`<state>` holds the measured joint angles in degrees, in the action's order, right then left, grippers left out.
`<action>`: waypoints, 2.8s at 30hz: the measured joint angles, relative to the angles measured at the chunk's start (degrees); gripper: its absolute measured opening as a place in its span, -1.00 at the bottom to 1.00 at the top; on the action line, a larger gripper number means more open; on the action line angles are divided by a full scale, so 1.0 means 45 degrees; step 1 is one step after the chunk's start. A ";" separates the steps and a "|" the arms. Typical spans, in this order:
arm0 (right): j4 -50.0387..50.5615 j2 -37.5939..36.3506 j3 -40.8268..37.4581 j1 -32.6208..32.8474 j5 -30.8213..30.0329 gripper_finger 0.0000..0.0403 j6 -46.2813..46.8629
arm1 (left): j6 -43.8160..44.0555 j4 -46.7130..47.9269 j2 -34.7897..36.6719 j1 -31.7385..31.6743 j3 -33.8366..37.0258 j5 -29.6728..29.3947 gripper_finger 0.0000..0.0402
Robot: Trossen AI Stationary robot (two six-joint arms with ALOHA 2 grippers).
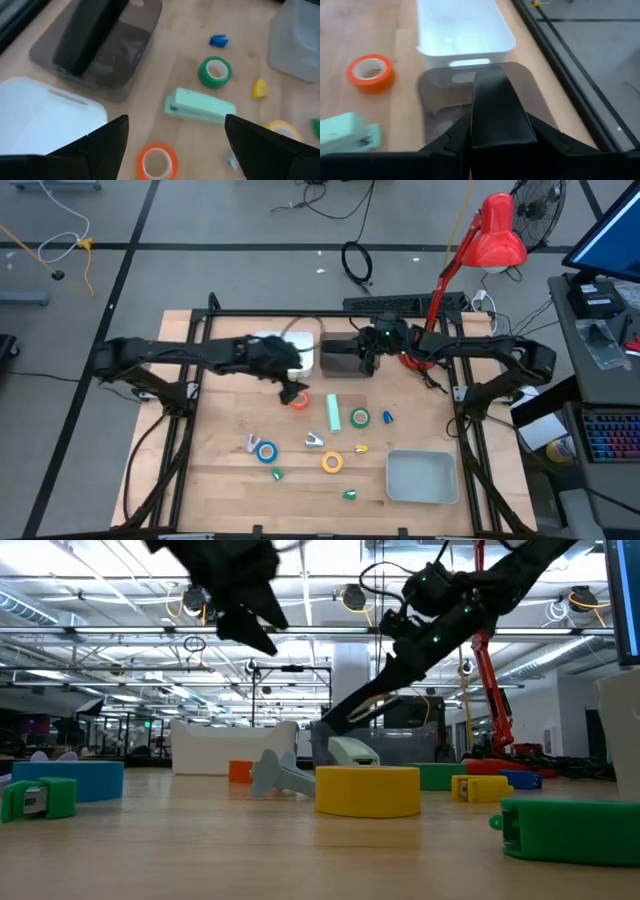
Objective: Pick and place Stapler, Stapler remover, tape
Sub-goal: Put the black stapler into the black bin, then put the light green stapler into the black bin
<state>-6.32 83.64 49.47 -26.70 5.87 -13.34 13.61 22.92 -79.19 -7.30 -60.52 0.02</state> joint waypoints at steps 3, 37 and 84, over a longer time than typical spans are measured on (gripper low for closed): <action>0.0381 0.0033 -0.0009 -0.0247 0.0009 -0.35 -0.0172 | 0.0725 -0.1773 0.1587 -0.0094 0.1571 -0.0095 0.66; 0.0102 0.0971 0.0001 -0.0801 0.1071 -0.31 -0.0771 | 0.2640 -0.9210 0.4370 -0.0305 0.6723 0.0049 0.66; 0.2354 -0.4426 -0.0942 0.1006 0.0730 -0.25 -0.0194 | 0.1951 -0.9331 0.4365 -0.0707 0.6723 0.0998 0.66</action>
<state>4.27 63.72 45.23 -22.17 9.16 -14.22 22.39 -19.07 -59.55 -10.48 -30.26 4.51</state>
